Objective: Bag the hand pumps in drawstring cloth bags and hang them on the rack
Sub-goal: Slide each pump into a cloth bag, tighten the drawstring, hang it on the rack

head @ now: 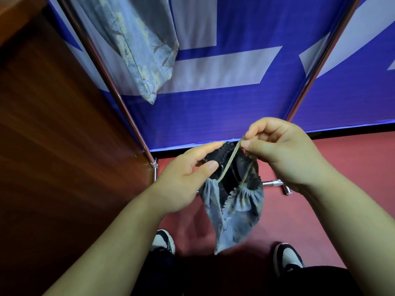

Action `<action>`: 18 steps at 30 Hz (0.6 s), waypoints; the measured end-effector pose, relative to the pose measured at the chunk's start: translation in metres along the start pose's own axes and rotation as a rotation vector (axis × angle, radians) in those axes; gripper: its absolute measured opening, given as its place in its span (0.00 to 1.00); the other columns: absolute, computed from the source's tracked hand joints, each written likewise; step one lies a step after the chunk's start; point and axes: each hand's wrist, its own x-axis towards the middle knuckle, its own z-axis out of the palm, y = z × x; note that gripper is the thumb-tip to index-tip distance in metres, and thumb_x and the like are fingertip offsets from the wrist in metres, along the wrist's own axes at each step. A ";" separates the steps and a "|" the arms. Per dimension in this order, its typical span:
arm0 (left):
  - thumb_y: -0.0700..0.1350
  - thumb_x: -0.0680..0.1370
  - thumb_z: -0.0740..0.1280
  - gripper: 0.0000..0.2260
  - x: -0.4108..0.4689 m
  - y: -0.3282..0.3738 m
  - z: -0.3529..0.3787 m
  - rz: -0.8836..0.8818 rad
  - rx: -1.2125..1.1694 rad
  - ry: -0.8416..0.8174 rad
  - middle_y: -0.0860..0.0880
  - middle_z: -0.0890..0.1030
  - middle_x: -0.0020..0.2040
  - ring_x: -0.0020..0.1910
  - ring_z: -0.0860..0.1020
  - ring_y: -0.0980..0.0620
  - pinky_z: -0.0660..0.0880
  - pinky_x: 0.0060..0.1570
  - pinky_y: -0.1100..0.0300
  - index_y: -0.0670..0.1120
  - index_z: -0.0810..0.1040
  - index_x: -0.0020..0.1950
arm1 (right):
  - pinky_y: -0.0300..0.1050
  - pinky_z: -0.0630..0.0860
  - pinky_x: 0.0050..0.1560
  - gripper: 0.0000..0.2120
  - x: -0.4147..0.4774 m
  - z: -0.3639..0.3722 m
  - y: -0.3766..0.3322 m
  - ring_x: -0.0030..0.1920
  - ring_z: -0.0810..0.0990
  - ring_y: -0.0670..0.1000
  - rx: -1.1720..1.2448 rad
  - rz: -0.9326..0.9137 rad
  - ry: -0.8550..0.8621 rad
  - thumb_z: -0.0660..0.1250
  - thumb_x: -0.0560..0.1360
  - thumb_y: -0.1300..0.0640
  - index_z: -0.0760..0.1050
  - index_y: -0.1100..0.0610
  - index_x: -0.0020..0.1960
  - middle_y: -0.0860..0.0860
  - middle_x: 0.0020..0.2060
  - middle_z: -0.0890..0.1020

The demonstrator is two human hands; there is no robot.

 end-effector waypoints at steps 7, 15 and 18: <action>0.48 0.80 0.66 0.20 0.000 0.002 0.004 -0.035 0.166 -0.153 0.55 0.76 0.52 0.55 0.75 0.62 0.66 0.57 0.74 0.66 0.75 0.69 | 0.42 0.78 0.42 0.09 -0.005 0.008 0.003 0.35 0.79 0.52 -0.044 -0.018 -0.076 0.71 0.72 0.72 0.77 0.60 0.41 0.62 0.37 0.81; 0.51 0.73 0.70 0.26 0.001 0.005 0.009 -0.042 -0.049 -0.107 0.55 0.75 0.63 0.61 0.75 0.66 0.71 0.61 0.67 0.76 0.71 0.65 | 0.46 0.78 0.44 0.08 -0.003 0.007 -0.003 0.38 0.81 0.53 -0.031 -0.007 -0.092 0.72 0.72 0.70 0.78 0.59 0.41 0.62 0.39 0.83; 0.50 0.72 0.76 0.17 0.004 0.007 0.014 -0.030 0.004 0.005 0.59 0.77 0.57 0.55 0.75 0.68 0.67 0.55 0.75 0.65 0.77 0.57 | 0.49 0.77 0.45 0.07 -0.004 0.008 -0.006 0.39 0.80 0.54 -0.093 -0.032 -0.123 0.73 0.72 0.69 0.80 0.59 0.41 0.64 0.41 0.84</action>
